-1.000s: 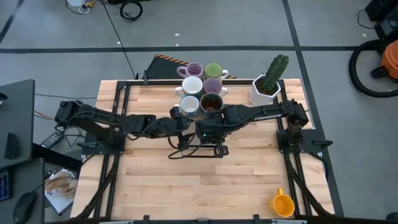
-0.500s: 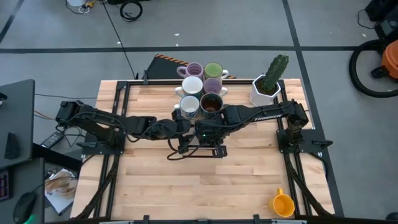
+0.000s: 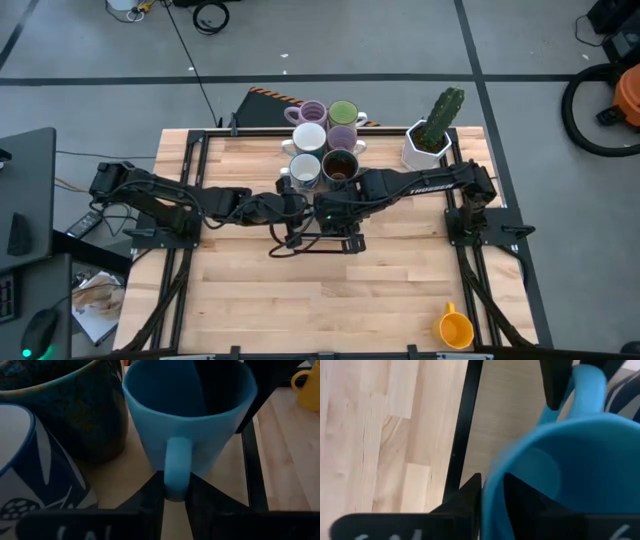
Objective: Place coffee mugs
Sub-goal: Put the blue mug on the shelf
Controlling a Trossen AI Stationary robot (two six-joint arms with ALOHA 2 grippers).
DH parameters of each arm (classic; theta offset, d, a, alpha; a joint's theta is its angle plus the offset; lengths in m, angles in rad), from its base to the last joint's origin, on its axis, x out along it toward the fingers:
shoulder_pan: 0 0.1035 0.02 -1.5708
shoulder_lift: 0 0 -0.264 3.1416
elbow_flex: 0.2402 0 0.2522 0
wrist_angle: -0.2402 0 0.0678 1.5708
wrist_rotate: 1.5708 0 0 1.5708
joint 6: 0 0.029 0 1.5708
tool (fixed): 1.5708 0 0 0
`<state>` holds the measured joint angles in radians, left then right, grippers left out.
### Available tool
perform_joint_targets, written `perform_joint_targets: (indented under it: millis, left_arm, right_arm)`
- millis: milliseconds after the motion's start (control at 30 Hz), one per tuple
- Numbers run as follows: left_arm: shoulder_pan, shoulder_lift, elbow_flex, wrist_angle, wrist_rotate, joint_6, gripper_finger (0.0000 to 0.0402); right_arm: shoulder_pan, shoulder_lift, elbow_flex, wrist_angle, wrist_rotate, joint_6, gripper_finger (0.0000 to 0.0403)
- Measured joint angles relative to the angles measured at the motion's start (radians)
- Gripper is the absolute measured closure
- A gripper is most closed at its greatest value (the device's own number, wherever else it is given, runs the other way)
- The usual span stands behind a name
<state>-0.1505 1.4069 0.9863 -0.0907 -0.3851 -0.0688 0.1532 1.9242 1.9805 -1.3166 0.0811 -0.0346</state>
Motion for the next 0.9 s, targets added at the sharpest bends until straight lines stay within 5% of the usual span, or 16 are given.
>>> perform_joint_targets:
  millis: [433, 900]
  left_arm:
    - [0.000, -0.009, 0.001, -0.021, 0.001, 0.015, 0.0336]
    - [0.002, -0.074, -0.001, -0.132, 0.003, 0.002, 0.0337]
  right_arm:
    - [0.000, -0.070, 0.000, 0.022, 0.005, 0.004, 0.0226]
    - [0.011, -0.217, 0.000, 0.030, 0.010, 0.038, 0.0215]
